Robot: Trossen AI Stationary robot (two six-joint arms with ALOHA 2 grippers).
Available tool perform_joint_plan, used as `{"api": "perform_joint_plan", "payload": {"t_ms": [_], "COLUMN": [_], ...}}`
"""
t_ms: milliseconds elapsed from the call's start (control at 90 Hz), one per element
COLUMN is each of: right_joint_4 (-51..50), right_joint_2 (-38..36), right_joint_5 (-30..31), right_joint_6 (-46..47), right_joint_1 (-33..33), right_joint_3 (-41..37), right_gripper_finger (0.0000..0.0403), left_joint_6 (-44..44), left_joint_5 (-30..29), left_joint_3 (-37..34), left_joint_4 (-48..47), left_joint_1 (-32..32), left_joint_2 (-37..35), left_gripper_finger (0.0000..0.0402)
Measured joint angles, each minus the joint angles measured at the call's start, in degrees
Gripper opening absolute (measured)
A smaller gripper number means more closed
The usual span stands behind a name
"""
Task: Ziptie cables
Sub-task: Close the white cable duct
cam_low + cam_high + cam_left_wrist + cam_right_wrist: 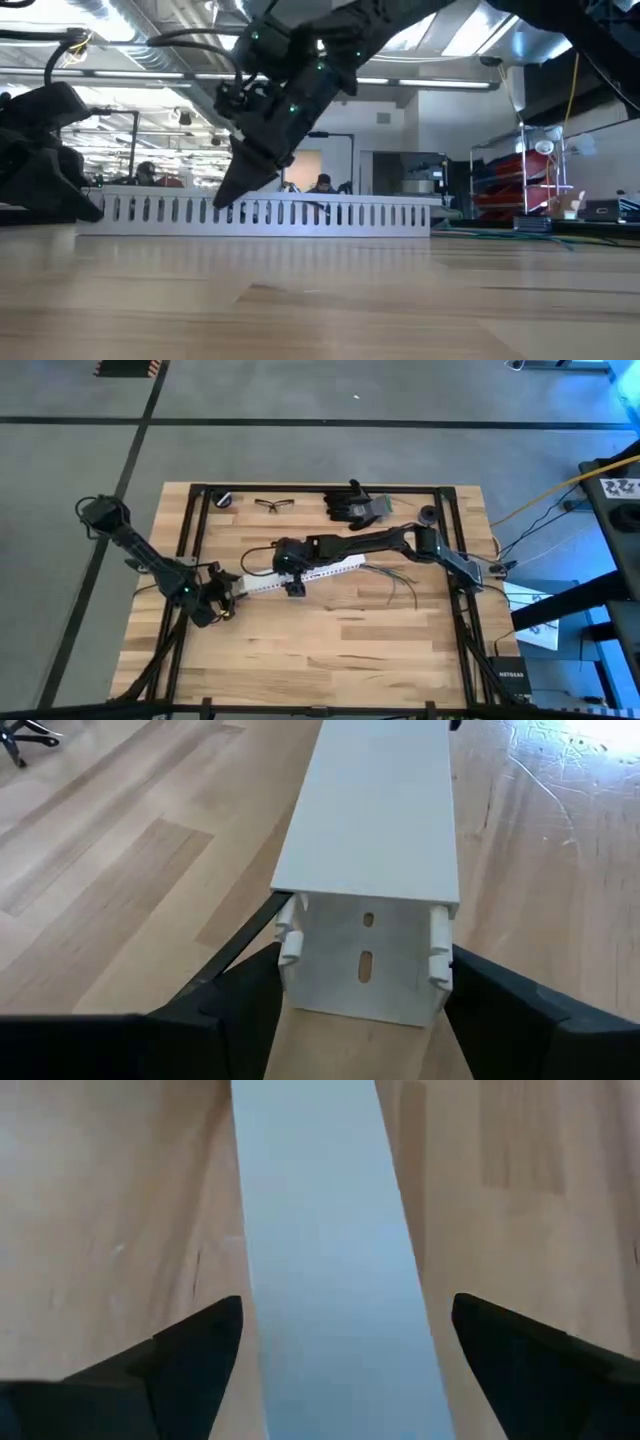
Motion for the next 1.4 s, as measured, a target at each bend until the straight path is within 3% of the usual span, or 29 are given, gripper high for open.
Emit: {"api": "perform_joint_plan", "payload": {"t_ms": [289,778,1267,1400], "right_joint_4": [0.08,7.55,8.42,7.40], "right_joint_2": [-0.09,1.44,2.14,2.14], "right_joint_5": [-0.17,-1.36,-0.93,-1.00], "right_joint_6": [-0.66,0.17,1.22,1.31], "right_joint_1": [0.04,1.23,1.22,1.25], "right_joint_3": [0.46,0.48,0.52,0.66], "right_gripper_finger": [0.0204,0.0212,0.0210,0.0226], "left_joint_6": [-0.07,-0.11,0.05,-0.16], "left_joint_5": [0.13,0.24,0.26,0.30], "left_joint_3": [0.00,0.00,-0.02,-0.02], "left_joint_4": [-0.16,0.49,0.93,1.50], "left_joint_1": [0.04,0.39,0.44,0.44], "left_joint_2": [0.00,0.07,0.11,0.11], "left_gripper_finger": [0.0234,0.0234,0.0234,0.0234]}}
